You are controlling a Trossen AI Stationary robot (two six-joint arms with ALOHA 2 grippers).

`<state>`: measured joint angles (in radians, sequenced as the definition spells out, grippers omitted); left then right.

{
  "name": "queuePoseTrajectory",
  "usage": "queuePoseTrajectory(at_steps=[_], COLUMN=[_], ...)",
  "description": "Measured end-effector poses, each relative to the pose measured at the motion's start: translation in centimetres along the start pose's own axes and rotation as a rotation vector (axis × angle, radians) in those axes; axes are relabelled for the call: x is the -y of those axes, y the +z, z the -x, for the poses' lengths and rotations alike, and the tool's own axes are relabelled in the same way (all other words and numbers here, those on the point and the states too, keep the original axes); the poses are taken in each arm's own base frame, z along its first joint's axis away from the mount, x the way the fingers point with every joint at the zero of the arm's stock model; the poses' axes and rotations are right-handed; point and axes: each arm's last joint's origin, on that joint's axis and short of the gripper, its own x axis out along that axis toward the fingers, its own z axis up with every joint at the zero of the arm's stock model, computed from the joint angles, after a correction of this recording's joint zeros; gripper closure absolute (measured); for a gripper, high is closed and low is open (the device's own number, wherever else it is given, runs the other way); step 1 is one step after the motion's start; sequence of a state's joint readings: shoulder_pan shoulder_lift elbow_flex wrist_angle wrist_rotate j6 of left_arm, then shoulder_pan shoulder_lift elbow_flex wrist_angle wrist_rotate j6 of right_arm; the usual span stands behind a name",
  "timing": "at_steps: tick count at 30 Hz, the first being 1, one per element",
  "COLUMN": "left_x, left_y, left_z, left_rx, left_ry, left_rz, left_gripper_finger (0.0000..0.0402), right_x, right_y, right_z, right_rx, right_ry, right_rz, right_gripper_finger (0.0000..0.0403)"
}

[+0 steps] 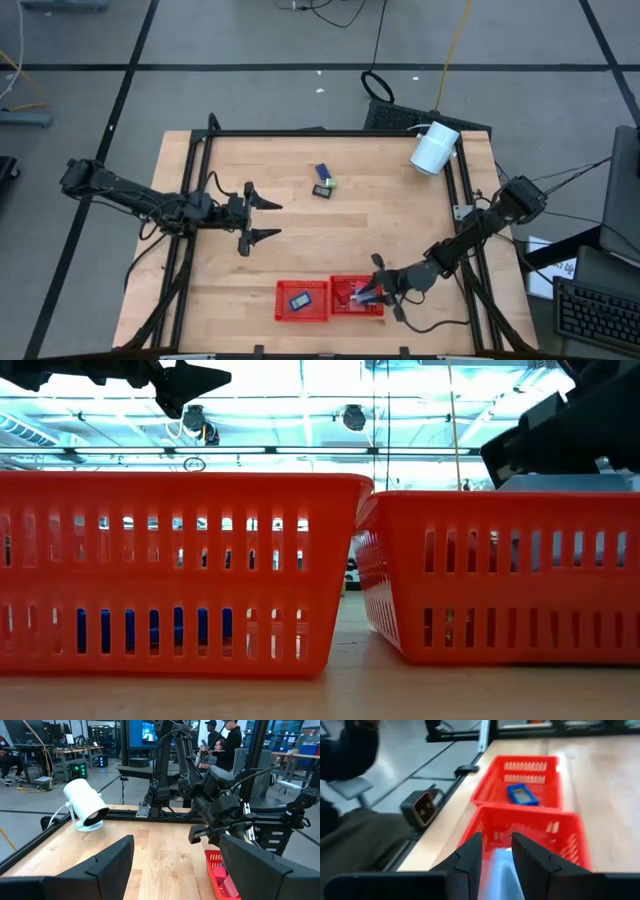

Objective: Pick & Place Office items
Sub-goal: Put the green charger adapter into the right red bin

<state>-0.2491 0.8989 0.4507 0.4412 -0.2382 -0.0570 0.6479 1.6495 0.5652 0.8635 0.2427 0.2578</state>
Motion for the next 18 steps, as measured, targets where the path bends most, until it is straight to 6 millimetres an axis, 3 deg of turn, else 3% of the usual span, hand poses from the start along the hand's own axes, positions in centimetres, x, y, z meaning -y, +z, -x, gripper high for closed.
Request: queuePoseTrajectory(at_steps=[9, 18], left_x=[0.0, 0.0], left_y=[0.0, 0.0], left_z=[0.0, 0.0], left_rx=[0.003, 0.003], left_ry=[-0.001, -0.001], left_rz=[0.005, 0.005], left_gripper_finger=[0.012, 0.0127], right_x=[0.9, 2.5], right_y=[-0.1, 1.1], right_z=[0.2, 0.0], right_rx=[0.003, 0.056], right_ry=[-0.235, -0.296], right_rz=[0.09, 0.125], right_gripper_finger=[0.0317, 0.0313])
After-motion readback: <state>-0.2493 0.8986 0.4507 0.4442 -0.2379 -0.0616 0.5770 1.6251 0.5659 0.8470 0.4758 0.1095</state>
